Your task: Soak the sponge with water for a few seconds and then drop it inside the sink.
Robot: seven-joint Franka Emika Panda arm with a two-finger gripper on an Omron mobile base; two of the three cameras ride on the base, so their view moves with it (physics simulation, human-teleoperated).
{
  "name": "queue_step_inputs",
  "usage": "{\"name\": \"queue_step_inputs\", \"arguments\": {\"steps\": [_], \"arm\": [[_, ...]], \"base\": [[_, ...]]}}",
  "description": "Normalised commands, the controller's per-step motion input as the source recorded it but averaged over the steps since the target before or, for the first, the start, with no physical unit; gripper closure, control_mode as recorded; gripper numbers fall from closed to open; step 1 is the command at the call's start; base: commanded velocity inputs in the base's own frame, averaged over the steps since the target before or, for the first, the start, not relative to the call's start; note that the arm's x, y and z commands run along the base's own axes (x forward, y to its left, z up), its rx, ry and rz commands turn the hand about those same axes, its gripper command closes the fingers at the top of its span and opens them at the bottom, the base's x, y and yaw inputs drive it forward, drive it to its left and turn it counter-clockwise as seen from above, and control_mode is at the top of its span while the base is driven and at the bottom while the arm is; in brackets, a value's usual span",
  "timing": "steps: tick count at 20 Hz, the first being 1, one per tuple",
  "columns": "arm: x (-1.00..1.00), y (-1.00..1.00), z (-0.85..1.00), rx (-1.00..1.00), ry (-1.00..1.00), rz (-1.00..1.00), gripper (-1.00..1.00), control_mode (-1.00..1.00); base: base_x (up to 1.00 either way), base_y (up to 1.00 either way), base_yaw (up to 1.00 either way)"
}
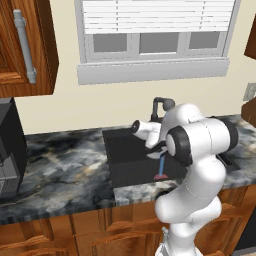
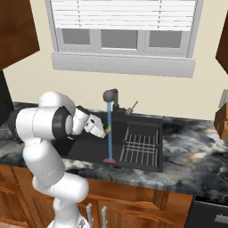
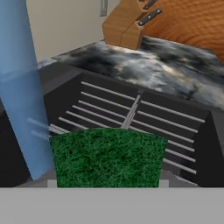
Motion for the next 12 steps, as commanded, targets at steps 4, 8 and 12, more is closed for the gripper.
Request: {"name": "queue_step_inputs", "arguments": {"steps": [4,8,12], "arm": [[0.41,0.0,-0.08,-0.05,0.0,0.0,1.0,-1.0],[0.29,0.0,-0.07,-0.04,0.0,0.0,1.0,-1.0],[0.29,0.0,-0.19,-0.03,0.01,0.0,1.0,-1.0]], "base": [[0.0,0.0,0.0],[0.0,0.0,0.0],[0.0,0.0,0.0]]}}
